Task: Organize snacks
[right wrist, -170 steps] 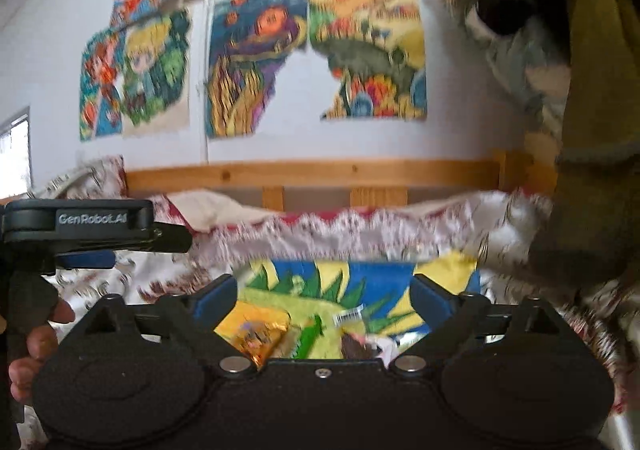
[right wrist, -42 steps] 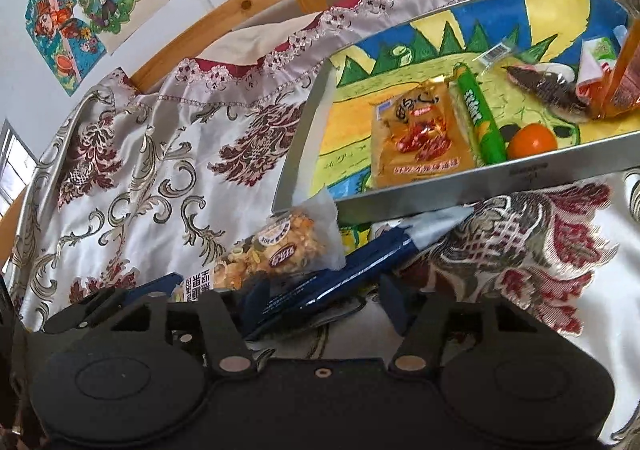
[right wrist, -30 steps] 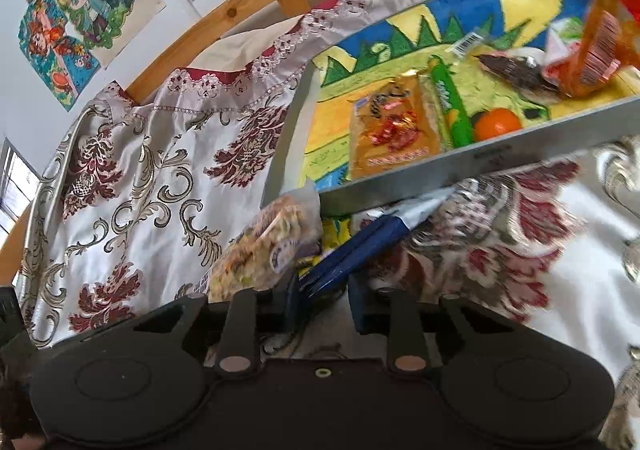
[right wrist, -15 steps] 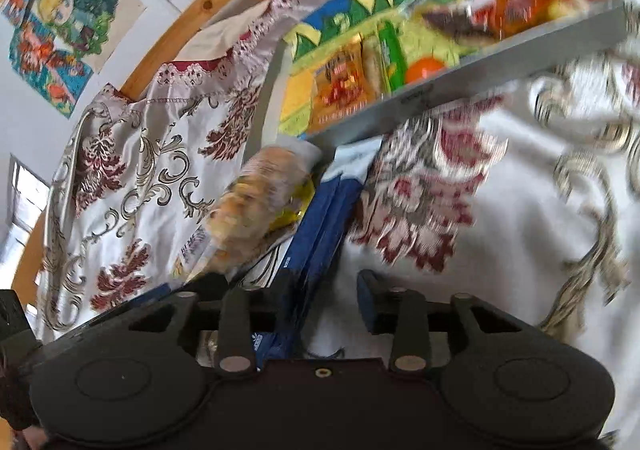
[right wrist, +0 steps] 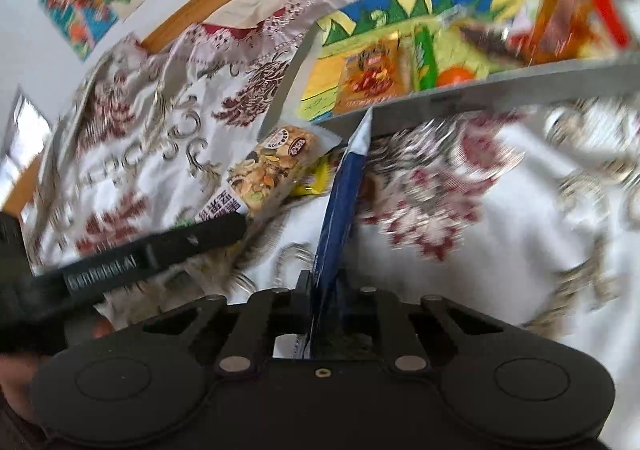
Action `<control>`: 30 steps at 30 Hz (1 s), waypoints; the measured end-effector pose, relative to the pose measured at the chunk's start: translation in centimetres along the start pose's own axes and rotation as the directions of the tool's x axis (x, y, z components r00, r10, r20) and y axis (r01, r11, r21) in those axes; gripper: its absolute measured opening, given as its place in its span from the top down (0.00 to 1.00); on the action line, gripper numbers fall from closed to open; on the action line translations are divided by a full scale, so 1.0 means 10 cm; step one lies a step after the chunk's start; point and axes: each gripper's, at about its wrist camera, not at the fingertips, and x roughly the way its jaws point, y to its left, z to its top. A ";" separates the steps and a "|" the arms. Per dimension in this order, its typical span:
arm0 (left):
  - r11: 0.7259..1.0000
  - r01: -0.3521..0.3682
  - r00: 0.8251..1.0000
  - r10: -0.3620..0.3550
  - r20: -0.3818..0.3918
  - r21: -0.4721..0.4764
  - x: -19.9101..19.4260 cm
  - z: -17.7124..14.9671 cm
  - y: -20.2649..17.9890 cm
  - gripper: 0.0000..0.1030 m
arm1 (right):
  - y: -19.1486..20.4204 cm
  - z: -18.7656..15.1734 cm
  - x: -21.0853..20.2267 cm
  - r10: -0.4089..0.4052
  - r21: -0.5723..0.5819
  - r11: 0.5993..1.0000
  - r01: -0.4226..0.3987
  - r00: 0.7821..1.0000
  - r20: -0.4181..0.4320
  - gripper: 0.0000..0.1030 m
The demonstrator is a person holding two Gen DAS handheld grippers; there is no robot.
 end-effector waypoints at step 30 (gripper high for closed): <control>0.977 -0.212 0.976 0.212 -0.053 0.006 0.24 -0.06 -0.59 0.64 | -0.15 -0.42 -0.34 -0.125 -0.322 0.931 0.171 0.979 0.159 0.89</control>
